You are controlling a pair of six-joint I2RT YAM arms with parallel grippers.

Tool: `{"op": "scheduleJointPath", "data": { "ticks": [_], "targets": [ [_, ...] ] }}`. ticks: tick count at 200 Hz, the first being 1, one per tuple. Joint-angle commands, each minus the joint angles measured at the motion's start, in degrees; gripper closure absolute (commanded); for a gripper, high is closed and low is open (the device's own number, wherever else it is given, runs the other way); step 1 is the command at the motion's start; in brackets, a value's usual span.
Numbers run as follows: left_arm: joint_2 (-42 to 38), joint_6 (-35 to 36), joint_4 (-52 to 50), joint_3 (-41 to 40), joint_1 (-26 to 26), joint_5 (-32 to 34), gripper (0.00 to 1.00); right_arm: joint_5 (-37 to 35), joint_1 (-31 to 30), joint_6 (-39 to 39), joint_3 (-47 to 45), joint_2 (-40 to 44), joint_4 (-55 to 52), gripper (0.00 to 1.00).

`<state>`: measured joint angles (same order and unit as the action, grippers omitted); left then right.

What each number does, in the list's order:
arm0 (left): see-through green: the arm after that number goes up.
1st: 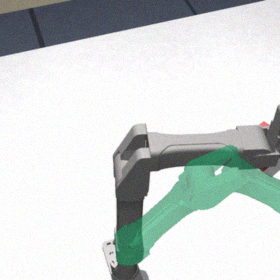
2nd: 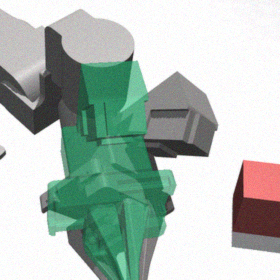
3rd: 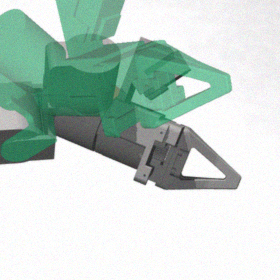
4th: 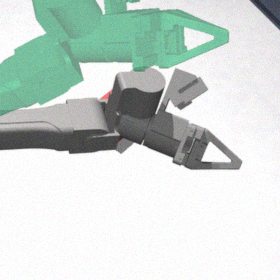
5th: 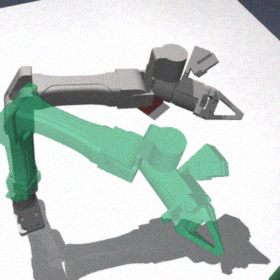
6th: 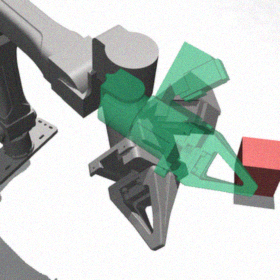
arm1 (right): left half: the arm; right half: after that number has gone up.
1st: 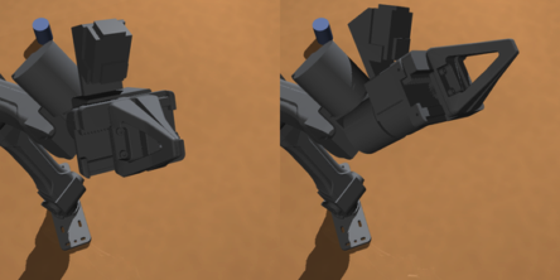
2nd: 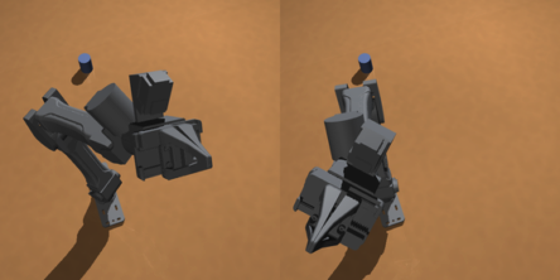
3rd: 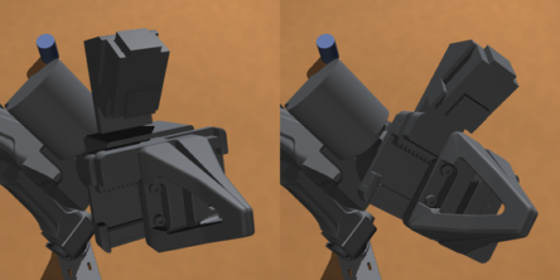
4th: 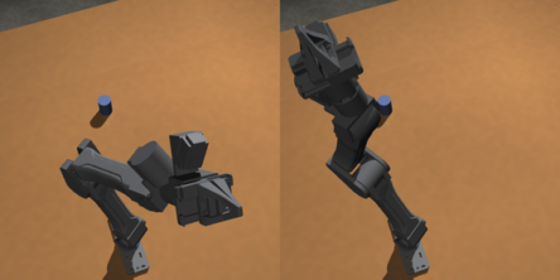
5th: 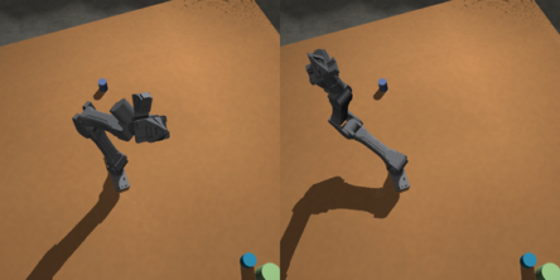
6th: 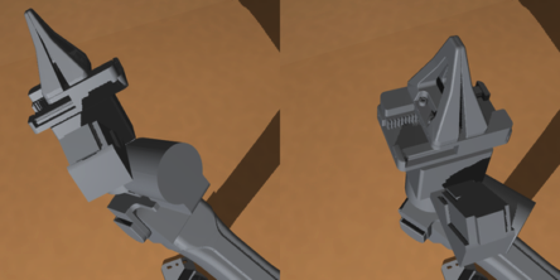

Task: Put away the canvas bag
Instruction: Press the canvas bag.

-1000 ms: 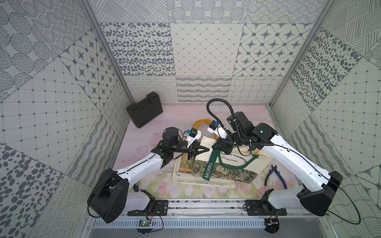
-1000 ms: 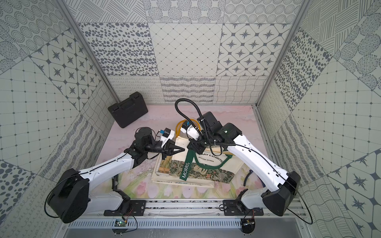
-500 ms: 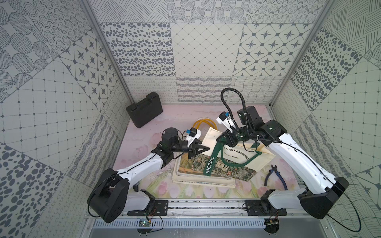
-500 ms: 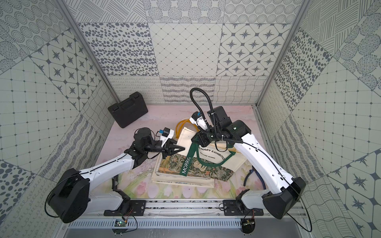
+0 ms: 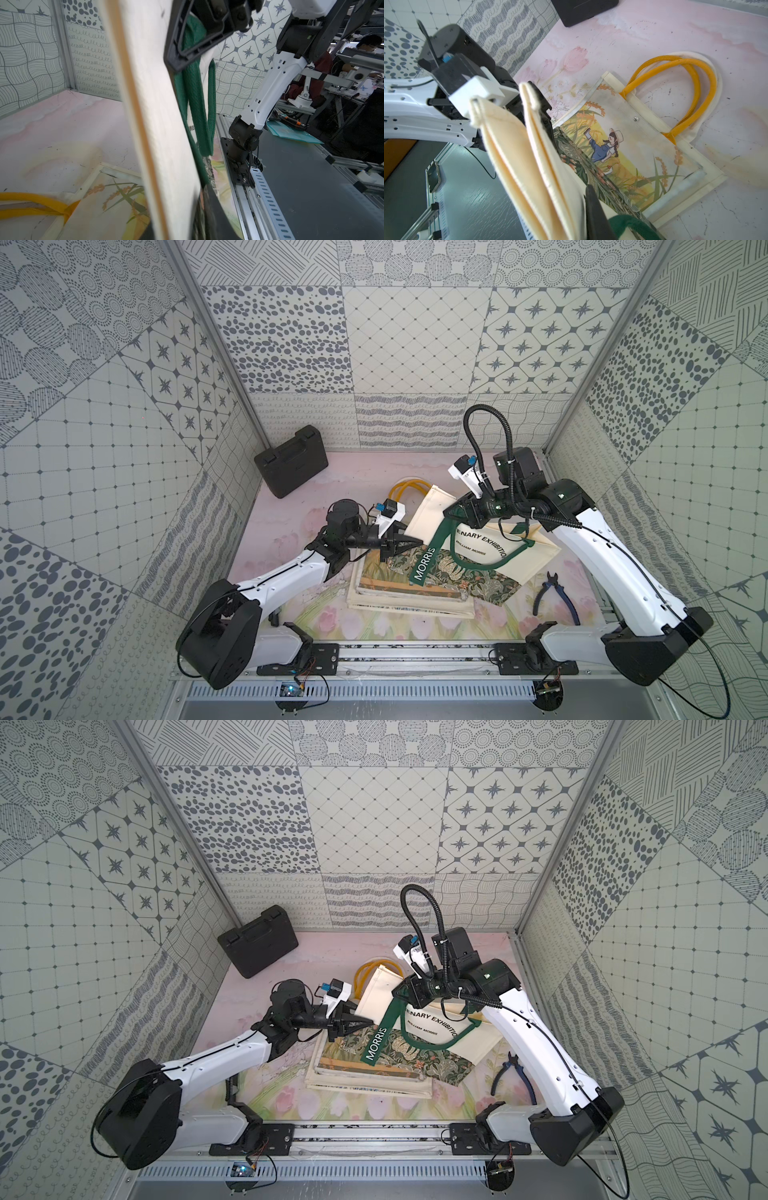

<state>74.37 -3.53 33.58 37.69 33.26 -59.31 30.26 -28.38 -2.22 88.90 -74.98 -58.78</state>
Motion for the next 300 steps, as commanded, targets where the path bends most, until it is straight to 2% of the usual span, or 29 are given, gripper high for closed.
{"op": "scheduleJointPath", "data": {
  "ticks": [1, 14, 18, 27, 60, 69, 78, 84, 92, 117, 123, 128, 135, 141, 163, 168, 172, 176, 181, 210, 220, 228, 258, 264, 270, 283, 290, 294, 300],
  "targets": [
    [0.21, 2.69, -8.38, -0.78, 0.84, -2.87, 0.69, 0.95, 1.48, -1.92, 5.54, 3.61, 10.16, 1.0],
    [0.24, 4.12, -10.35, -0.78, 0.93, -2.4, 0.71, 0.99, 1.66, -1.72, 6.26, 3.7, 9.71, 1.0],
    [0.16, 4.48, -10.75, -0.78, 0.96, -2.4, 0.77, 1.02, 1.66, -1.7, 6.41, 3.77, 9.59, 1.0],
    [0.1, 5.52, -11.85, -0.78, 1.05, -2.71, 1.0, 0.9, 1.76, -1.54, 6.61, 3.9, 9.4, 1.0],
    [-0.56, 6.91, -14.49, -0.95, 1.53, -1.96, 1.0, -0.14, 2.12, -0.54, 7.41, 4.16, 8.36, 1.0],
    [-0.64, 6.71, -14.77, -0.95, 1.6, -1.39, 0.77, -0.74, 2.23, -0.13, 7.59, 4.23, 7.97, 1.0],
    [-0.74, 6.61, -14.77, -1.13, 1.71, -1.16, 0.74, -1.28, 2.29, 0.21, 7.79, 4.2, 7.58, 1.0],
    [-0.76, 6.82, -14.77, -1.33, 1.76, -1.23, 0.8, -1.64, 2.35, 0.44, 7.99, 4.31, 7.34, 1.0],
    [-0.91, 7.32, -14.9, -1.39, 1.94, -1.63, 1.0, -2.23, 2.37, 0.8, 8.12, 4.43, 7.2, 1.0],
    [-0.98, 7.7, -15.39, -1.82, 2.63, -0.81, 1.0, -3.45, 2.61, 1.91, 8.04, 5.1, 7.02, 1.0],
    [-0.98, 7.46, -15.43, -1.83, 2.77, -0.37, 0.86, -3.5, 2.62, 2.07, 8.03, 5.11, 6.93, 1.0],
    [-0.9, 7.4, -15.48, -1.96, 2.93, 0.01, 0.83, -3.54, 2.64, 2.13, 8.05, 5.11, 6.99, 1.0],
    [-0.97, 7.59, -15.46, -2.07, 3.11, -0.01, 0.88, -3.62, 2.72, 2.13, 8.0, 5.02, 7.0, 1.0],
    [-0.98, 7.93, -15.48, -2.23, 3.34, -0.06, 1.0, -3.76, 2.72, 2.14, 7.95, 5.02, 7.05, 1.0],
    [-1.17, 8.3, -15.91, -2.51, 3.82, 0.53, 1.0, -5.39, 2.87, 2.55, 7.63, 5.32, 7.5, 1.0],
    [-1.14, 8.05, -16.0, -2.54, 3.86, 0.98, 0.88, -5.76, 2.82, 2.99, 7.48, 5.49, 7.75, 1.0],
    [-1.02, 7.81, -16.0, -2.54, 3.92, 1.37, 0.86, -6.17, 2.86, 3.43, 7.16, 5.66, 8.07, 1.0],
    [-0.98, 7.8, -16.01, -2.6, 3.9, 1.42, 0.89, -6.68, 2.82, 3.81, 6.61, 5.97, 8.72, 1.0],
    [-0.9, 8.19, -16.15, -2.61, 4.0, 0.95, 1.0, -7.26, 2.83, 4.43, 5.67, 6.34, 9.7, 1.0],
    [-0.98, 9.15, -16.6, -2.62, 4.41, 3.12, 1.0, 2.44, 2.81, 22.85, -7.41, 12.33, 18.11, 1.0],
    [-0.99, 8.98, -16.47, -2.54, 4.48, 3.82, 0.9, 3.44, 3.01, 25.07, -12.86, 15.19, 24.2, 1.0],
    [-1.09, 9.26, -16.4, -2.49, 4.62, 3.52, 1.0, 5.21, 3.27, 27.57, -15.78, 16.28, 27.29, 1.0],
    [-1.25, 10.21, -17.51, -1.95, 5.15, 4.12, 1.0, 11.72, 3.58, 38.04, -18.02, 15.32, 26.76, 1.0],
    [-1.14, 9.97, -17.75, -1.84, 5.24, 4.71, 0.85, 12.5, 3.55, 39.23, -19.07, 15.75, 28.26, 1.0],
    [-1.01, 9.94, -17.76, -1.83, 5.31, 5.0, 0.82, 13.09, 3.52, 40.12, -20.27, 16.29, 30.31, 1.0],
    [-0.92, 10.81, -18.19, -1.75, 5.45, 4.88, 0.96, 14.86, 3.55, 42.54, -22.01, 17.43, 33.96, 1.0],
    [-0.92, 10.8, -18.19, -1.83, 5.72, 5.81, 0.98, 15.79, 3.59, 43.91, -22.56, 17.72, 35.37, 1.0],
    [-0.85, 10.75, -18.2, -1.83, 5.81, 6.43, 0.96, 16.02, 3.58, 44.25, -22.67, 17.7, 36.16, 1.0],
    [-0.77, 10.55, -18.2, -1.83, 5.93, 7.29, 0.82, 16.18, 3.57, 44.8, -22.49, 17.59, 36.76, 1.0]
  ]
}}
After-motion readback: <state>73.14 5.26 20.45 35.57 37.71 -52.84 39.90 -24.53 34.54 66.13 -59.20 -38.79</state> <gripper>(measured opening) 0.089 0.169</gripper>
